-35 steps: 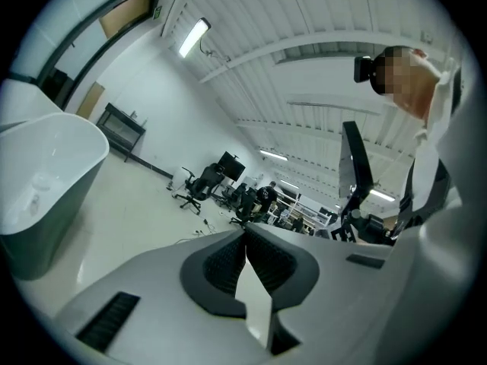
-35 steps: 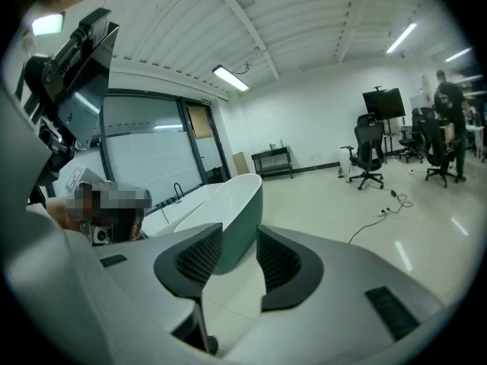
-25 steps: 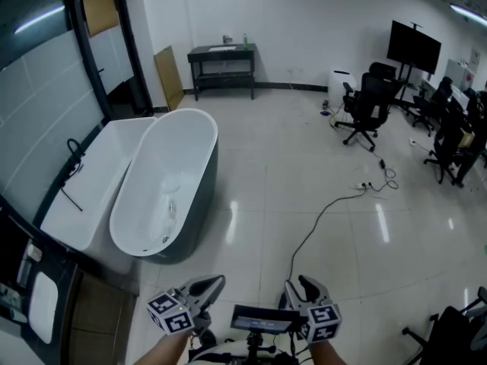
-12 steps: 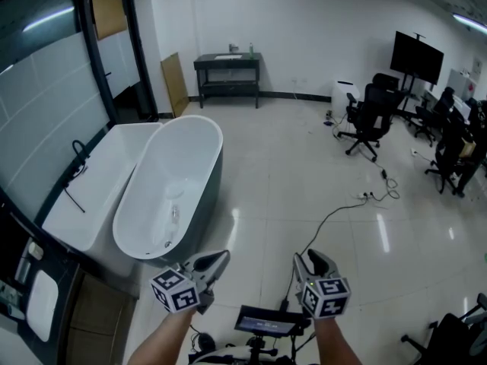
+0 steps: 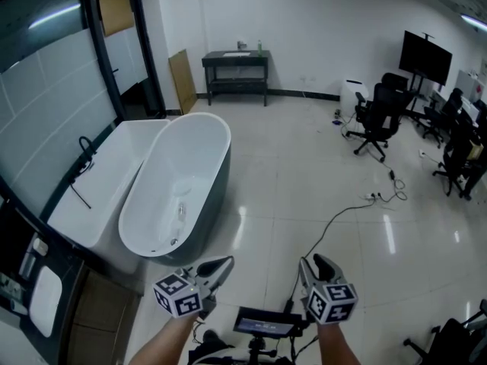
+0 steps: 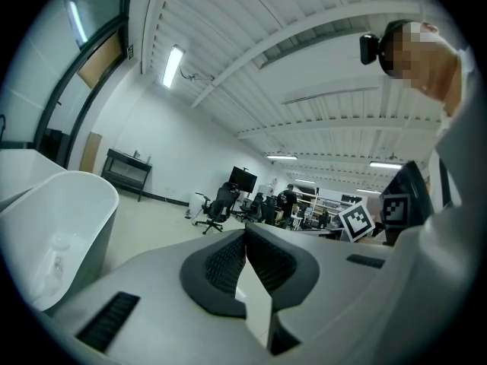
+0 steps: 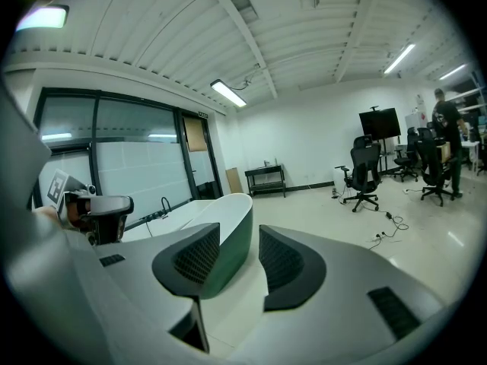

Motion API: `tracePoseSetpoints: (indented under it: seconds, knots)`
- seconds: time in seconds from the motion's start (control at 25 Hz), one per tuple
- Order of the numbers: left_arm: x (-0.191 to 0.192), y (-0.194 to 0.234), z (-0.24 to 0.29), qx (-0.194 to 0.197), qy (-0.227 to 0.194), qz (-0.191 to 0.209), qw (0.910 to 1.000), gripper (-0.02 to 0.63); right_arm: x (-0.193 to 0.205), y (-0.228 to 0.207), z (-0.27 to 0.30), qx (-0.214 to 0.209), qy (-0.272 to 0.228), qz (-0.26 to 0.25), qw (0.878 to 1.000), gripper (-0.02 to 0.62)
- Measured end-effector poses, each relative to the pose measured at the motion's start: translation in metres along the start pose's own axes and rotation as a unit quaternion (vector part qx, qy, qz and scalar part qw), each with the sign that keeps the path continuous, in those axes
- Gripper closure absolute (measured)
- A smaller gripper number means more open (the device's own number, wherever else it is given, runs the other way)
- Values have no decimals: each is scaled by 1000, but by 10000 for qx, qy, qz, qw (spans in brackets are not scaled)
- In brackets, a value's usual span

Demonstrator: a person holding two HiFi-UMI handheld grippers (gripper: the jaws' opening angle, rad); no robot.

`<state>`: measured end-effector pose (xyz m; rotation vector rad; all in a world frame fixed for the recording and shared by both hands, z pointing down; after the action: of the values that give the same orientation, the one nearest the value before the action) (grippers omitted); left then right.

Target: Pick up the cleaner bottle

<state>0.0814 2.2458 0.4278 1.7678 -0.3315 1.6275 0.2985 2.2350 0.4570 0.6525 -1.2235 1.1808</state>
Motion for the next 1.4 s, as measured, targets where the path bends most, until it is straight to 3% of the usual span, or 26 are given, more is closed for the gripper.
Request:
tracePoseSetpoints:
  seconds: [0.32, 0.52, 0.72, 0.96, 1.4]
  knots:
    - [-26, 23, -9, -11, -135, -16, 9999, 611, -12, 13, 21, -15, -39, 10, 10000, 428]
    - [-51, 68, 1, 152, -224, 56, 9996, 611, -34, 23, 61, 228, -54, -112, 9997, 428]
    - [-87, 114, 18, 600, -342, 105, 9976, 611, -70, 54, 112, 24, -329, -193, 9993, 428]
    - [-109, 165, 31, 1101, -249, 98, 9936, 611, -81, 80, 167, 58, -244, -217, 9994, 428]
    - [-126, 255, 118, 1181, -85, 15, 9930, 611, -110, 27, 269, 210, -238, -213, 9993, 428]
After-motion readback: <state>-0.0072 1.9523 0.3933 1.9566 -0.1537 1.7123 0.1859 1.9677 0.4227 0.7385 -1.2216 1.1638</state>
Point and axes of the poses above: the fingertips, and each gripper's own axes: z forward along the fingers, y to its left, x out of its underside, the point moved 2 cm from there along -z, backward along the fingers, and after that the axes turned 3 degrees about -y, right-handed, at the moved point
